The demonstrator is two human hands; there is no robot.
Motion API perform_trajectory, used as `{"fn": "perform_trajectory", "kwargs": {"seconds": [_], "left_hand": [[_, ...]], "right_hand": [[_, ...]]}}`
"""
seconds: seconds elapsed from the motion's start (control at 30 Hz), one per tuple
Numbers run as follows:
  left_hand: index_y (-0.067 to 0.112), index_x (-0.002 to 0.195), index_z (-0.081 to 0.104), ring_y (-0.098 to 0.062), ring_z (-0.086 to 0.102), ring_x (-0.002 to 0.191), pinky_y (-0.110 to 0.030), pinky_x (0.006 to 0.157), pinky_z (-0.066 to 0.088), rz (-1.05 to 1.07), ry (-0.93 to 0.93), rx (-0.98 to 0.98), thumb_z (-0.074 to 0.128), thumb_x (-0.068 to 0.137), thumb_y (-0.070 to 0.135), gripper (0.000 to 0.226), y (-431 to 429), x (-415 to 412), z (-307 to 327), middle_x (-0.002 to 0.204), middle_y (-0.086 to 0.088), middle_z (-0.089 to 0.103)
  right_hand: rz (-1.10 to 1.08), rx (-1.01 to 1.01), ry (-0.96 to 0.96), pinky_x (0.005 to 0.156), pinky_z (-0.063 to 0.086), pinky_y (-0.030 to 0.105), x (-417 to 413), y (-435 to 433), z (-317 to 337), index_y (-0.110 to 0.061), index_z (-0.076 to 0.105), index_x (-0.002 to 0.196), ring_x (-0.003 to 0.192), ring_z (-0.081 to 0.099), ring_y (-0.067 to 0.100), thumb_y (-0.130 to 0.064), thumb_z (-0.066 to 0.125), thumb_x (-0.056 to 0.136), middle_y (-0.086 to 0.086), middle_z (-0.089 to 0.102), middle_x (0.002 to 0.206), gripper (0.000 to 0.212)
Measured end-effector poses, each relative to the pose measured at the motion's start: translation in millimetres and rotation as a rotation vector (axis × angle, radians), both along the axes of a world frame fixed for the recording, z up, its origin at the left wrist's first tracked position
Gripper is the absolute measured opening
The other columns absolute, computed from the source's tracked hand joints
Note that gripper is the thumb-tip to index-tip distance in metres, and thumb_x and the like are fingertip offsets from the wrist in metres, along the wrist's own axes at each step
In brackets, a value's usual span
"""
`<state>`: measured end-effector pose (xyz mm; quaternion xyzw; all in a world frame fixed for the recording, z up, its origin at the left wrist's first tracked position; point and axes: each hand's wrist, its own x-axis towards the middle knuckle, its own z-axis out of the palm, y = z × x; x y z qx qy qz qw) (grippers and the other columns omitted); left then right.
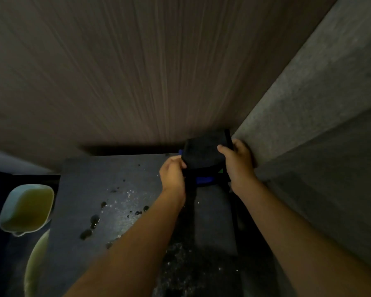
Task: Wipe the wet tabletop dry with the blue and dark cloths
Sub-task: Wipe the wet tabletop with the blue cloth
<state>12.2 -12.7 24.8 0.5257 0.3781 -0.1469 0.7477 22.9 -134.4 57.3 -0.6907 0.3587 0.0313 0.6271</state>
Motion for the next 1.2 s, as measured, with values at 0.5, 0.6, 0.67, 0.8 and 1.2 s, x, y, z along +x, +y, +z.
{"fn": "perform_trajectory", "kwargs": {"seconds": [0.5, 0.6, 0.67, 0.8, 1.2], "left_hand": [[0.007, 0.152, 0.016, -0.022, -0.007, 0.149, -0.031, 0.120, -0.002, -1.280, -0.568, 1.016, 0.047, 0.095, 0.023, 0.067, -10, -35, -38, 0.162, -0.006, 0.000], [0.011, 0.153, 0.012, -0.016, -0.006, 0.149, -0.024, 0.117, -0.004, -1.296, -0.540, 1.077, 0.044, 0.097, 0.021, 0.066, -2, -33, -37, 0.162, -0.004, -0.002], [0.013, 0.153, 0.009, -0.015, -0.004, 0.149, -0.023, 0.116, -0.003, -1.282, -0.517, 1.086, 0.044, 0.097, 0.020, 0.067, 4, -34, -33, 0.162, -0.002, -0.003], [0.021, 0.153, 0.015, -0.014, -0.004, 0.149, -0.028, 0.118, 0.000, -1.272, -0.510, 1.148, 0.044, 0.096, 0.025, 0.064, 18, -33, -31, 0.162, 0.005, -0.002], [0.025, 0.152, 0.009, -0.012, -0.009, 0.147, -0.028, 0.114, -0.008, -1.237, -0.353, 1.176, 0.043, 0.099, 0.027, 0.063, 85, -24, -24, 0.161, 0.008, -0.006]], "right_hand": [[0.042, -0.284, -0.295, 0.064, 0.041, 0.010, -9, 7, 1, -0.017, 0.050, 0.093, 0.073, 0.050, -0.002, 0.001, 0.053, 0.088, -0.015, 0.053, 0.082, 0.019], [0.061, -0.249, -0.285, 0.064, 0.041, 0.007, -10, 8, 0, -0.016, 0.052, 0.093, 0.078, 0.053, 0.004, 0.002, 0.053, 0.087, -0.006, 0.057, 0.087, 0.018], [0.068, -0.238, -0.262, 0.069, 0.042, 0.015, -10, 9, -1, -0.015, 0.053, 0.095, 0.088, 0.055, 0.014, 0.001, 0.053, 0.088, 0.004, 0.060, 0.098, 0.017], [0.004, -0.187, -0.228, 0.071, 0.043, 0.019, -10, 7, 0, -0.014, 0.053, 0.098, 0.097, 0.055, 0.018, -0.001, 0.052, 0.090, 0.006, 0.058, 0.106, 0.016], [0.003, 0.068, 0.162, 0.094, 0.048, 0.039, 1, 2, -30, -0.014, 0.058, 0.126, 0.111, 0.058, 0.026, -0.012, 0.056, 0.091, 0.005, 0.061, 0.123, 0.035]]}}
